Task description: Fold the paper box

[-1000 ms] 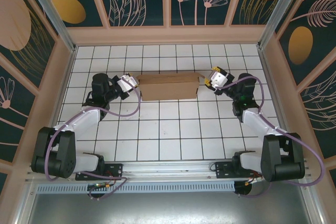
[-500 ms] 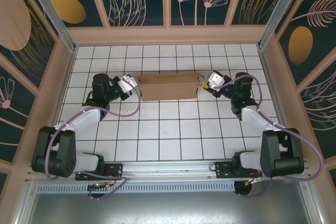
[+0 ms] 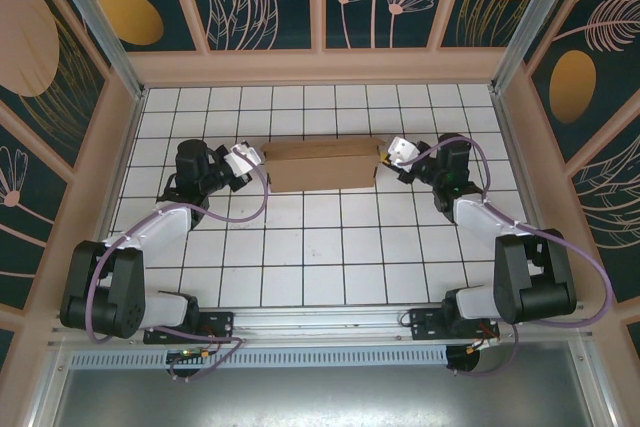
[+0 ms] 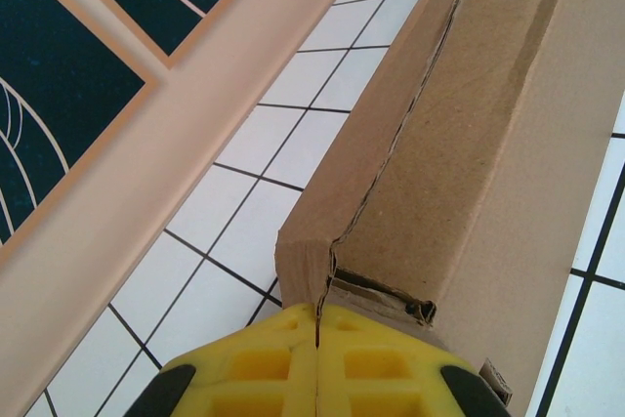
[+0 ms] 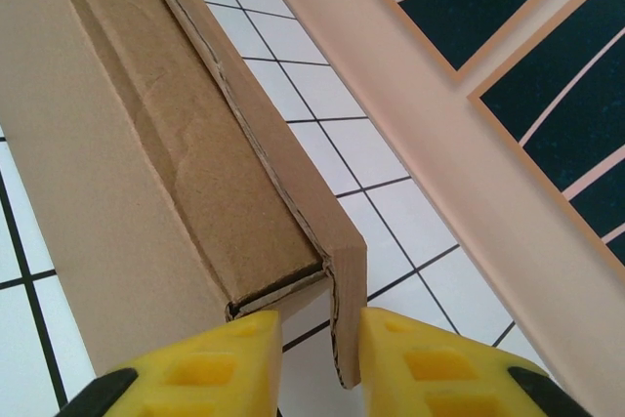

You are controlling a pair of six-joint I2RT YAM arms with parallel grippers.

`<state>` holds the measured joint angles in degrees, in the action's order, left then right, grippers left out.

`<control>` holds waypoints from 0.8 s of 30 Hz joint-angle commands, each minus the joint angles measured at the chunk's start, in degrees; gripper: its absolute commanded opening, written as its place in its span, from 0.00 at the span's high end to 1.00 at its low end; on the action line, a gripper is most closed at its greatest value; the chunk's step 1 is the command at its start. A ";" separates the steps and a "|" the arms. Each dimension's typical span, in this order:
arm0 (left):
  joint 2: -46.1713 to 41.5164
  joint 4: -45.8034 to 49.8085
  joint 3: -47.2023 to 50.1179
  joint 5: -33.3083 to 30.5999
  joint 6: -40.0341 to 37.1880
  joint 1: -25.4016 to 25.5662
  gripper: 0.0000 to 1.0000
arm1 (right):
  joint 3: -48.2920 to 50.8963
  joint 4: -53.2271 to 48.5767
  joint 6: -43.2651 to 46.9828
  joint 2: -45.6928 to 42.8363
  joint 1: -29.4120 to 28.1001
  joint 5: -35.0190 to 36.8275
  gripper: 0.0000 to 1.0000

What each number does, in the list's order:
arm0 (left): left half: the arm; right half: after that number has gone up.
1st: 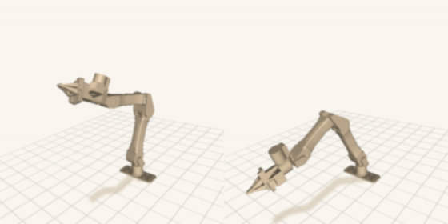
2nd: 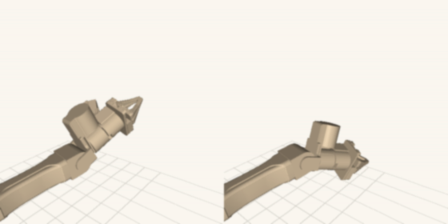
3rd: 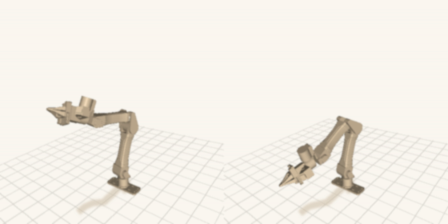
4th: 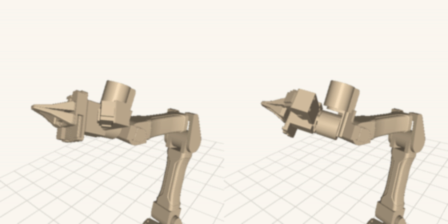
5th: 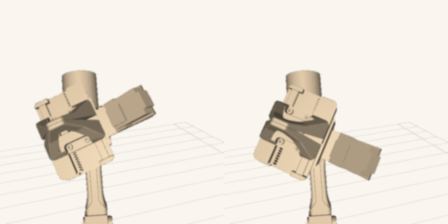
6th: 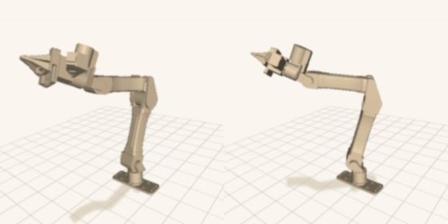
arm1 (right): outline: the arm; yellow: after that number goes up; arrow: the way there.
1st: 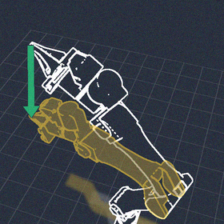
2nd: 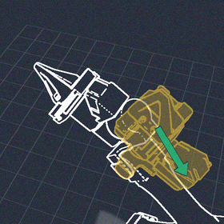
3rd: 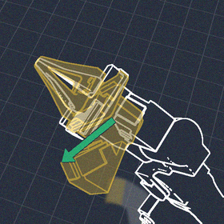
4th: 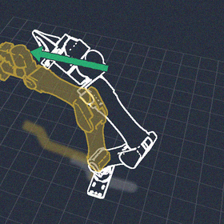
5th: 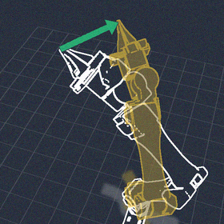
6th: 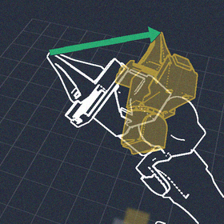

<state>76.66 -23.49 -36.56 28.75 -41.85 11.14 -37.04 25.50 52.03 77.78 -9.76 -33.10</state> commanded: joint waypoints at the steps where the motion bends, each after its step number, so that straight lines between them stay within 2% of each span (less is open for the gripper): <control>1: -0.38 1.20 -1.74 2.17 -0.87 -0.45 0.94 | -1.79 1.49 -0.28 0.79 -0.37 0.76 0.76; 9: -0.88 2.35 -2.24 3.75 0.70 -0.46 0.96 | -3.09 1.13 -1.70 1.85 -1.39 1.28 0.89; 11: -1.11 2.87 -2.55 4.24 1.89 -0.41 1.00 | -3.13 0.81 -2.07 1.57 -2.02 1.28 0.90; 14: -1.48 2.26 -2.67 5.41 6.05 -0.10 1.00 | -2.96 0.43 -3.69 0.40 -3.48 2.20 0.94; 16: -2.33 1.64 -2.08 4.97 8.37 0.64 1.00 | -2.87 0.86 -6.85 -0.18 -5.18 5.50 1.00; 20: -3.47 1.88 -1.86 4.24 16.25 1.21 1.00 | -3.32 0.05 -13.86 -0.70 -7.76 10.86 1.00; 24: -4.57 2.29 -2.41 2.30 25.36 1.74 1.00 | -8.92 -7.32 -26.89 0.65 -7.93 12.70 1.00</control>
<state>73.63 -20.97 -37.56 29.04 -25.17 11.35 -41.19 21.82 35.88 78.39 -16.38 -21.37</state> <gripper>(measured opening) 0.050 0.044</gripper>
